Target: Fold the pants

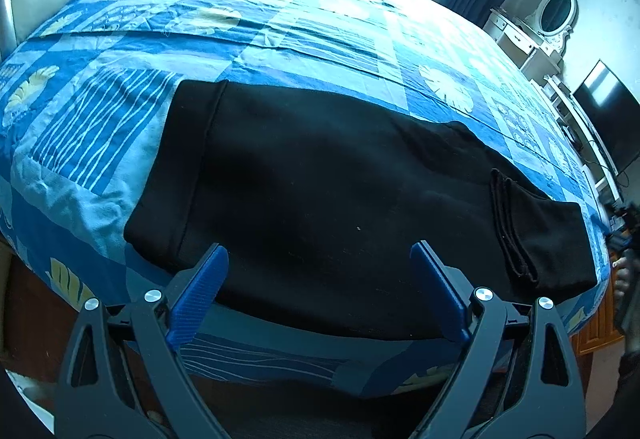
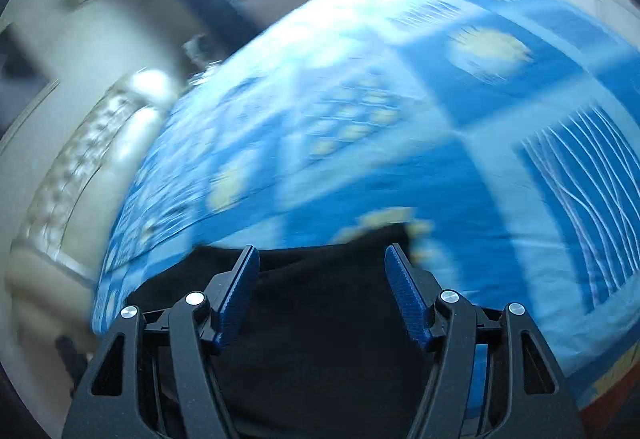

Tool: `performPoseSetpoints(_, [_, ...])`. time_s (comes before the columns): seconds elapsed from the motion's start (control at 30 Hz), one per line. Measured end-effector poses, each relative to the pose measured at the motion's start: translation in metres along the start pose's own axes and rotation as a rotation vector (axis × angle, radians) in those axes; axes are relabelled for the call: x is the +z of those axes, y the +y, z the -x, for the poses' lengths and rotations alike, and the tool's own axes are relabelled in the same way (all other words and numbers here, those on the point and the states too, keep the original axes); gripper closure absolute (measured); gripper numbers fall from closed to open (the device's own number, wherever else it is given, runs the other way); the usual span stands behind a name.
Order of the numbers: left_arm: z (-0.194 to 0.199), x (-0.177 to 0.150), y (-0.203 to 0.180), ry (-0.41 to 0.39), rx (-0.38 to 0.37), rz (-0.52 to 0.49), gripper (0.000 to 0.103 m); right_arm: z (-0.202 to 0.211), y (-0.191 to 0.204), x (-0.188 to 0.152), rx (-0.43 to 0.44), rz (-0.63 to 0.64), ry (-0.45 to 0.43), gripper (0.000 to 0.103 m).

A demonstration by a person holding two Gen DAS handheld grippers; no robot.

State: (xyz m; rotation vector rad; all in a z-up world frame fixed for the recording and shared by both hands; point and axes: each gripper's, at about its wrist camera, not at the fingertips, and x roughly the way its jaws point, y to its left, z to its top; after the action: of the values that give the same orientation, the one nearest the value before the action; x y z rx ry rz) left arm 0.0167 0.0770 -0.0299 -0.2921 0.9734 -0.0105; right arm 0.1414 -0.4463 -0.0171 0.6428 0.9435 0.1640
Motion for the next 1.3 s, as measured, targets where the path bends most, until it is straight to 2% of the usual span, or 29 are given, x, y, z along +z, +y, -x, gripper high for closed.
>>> performPoseSetpoints(0.07, [-0.001, 0.0, 0.002, 0.007, 0.0, 0.011, 0.011, -0.02, -0.023, 0.0, 0.09, -0.094, 0.06, 0.039])
performPoseSetpoints(0.1, [-0.002, 0.0, 0.003, 0.01, 0.003, 0.016, 0.011, -0.027, -0.03, -0.001, 0.101, -0.118, 0.077, 0.049])
performPoseSetpoints(0.13, [-0.003, 0.0, 0.004, 0.011, 0.005, 0.019, 0.011, -0.034, -0.035, -0.002, 0.089, -0.131, 0.087, 0.065])
performPoseSetpoints(0.2, [-0.004, 0.0, 0.005, 0.014, 0.008, 0.026, 0.011, -0.049, -0.046, -0.005, 0.085, -0.158, 0.121, 0.081])
performPoseSetpoints(0.23, [-0.004, 0.0, 0.006, 0.015, 0.007, 0.027, 0.011, -0.053, -0.051, -0.006, 0.098, -0.174, 0.124, 0.082])
performPoseSetpoints(0.33, [-0.004, 0.0, 0.006, 0.016, 0.008, 0.023, 0.011, -0.055, -0.063, -0.01, 0.159, -0.243, 0.121, 0.081])
performPoseSetpoints(0.47, [-0.004, -0.001, 0.005, 0.016, 0.009, 0.015, 0.011, -0.037, -0.064, -0.018, 0.217, -0.255, 0.105, 0.073])
performPoseSetpoints(0.53, [-0.003, -0.002, 0.004, 0.016, 0.005, 0.015, 0.011, -0.025, -0.068, -0.032, 0.252, -0.265, 0.102, 0.063])
performPoseSetpoints(0.6, [-0.003, -0.003, 0.002, 0.017, 0.001, 0.011, 0.011, -0.014, -0.075, -0.051, 0.294, -0.292, 0.106, 0.059])
performPoseSetpoints(0.73, [-0.002, -0.004, -0.002, 0.015, -0.003, -0.004, 0.011, 0.001, -0.088, -0.083, 0.329, -0.321, 0.137, 0.057])
performPoseSetpoints(0.77, [-0.002, -0.005, -0.003, 0.016, -0.003, -0.006, 0.011, 0.003, -0.089, -0.09, 0.315, -0.318, 0.14, 0.057])
performPoseSetpoints(0.83, [-0.002, -0.005, -0.004, 0.015, -0.003, -0.009, 0.011, -0.001, -0.089, -0.094, 0.265, -0.306, 0.133, 0.068])
performPoseSetpoints(1.03, [-0.001, -0.006, -0.005, 0.01, -0.001, -0.009, 0.011, 0.01, -0.064, -0.093, 0.14, -0.23, 0.08, 0.065])
performPoseSetpoints(1.17, [0.003, -0.004, -0.002, -0.004, 0.008, 0.002, 0.011, 0.049, -0.026, -0.082, -0.032, -0.121, -0.063, 0.065])
performPoseSetpoints(1.23, [0.006, -0.001, 0.001, -0.017, 0.011, 0.01, 0.011, 0.053, -0.001, -0.084, 0.005, -0.092, -0.086, 0.065])
performPoseSetpoints(1.3, [0.007, 0.0, 0.005, -0.021, 0.018, 0.017, 0.011, 0.042, 0.027, -0.094, 0.063, -0.054, -0.052, 0.065])
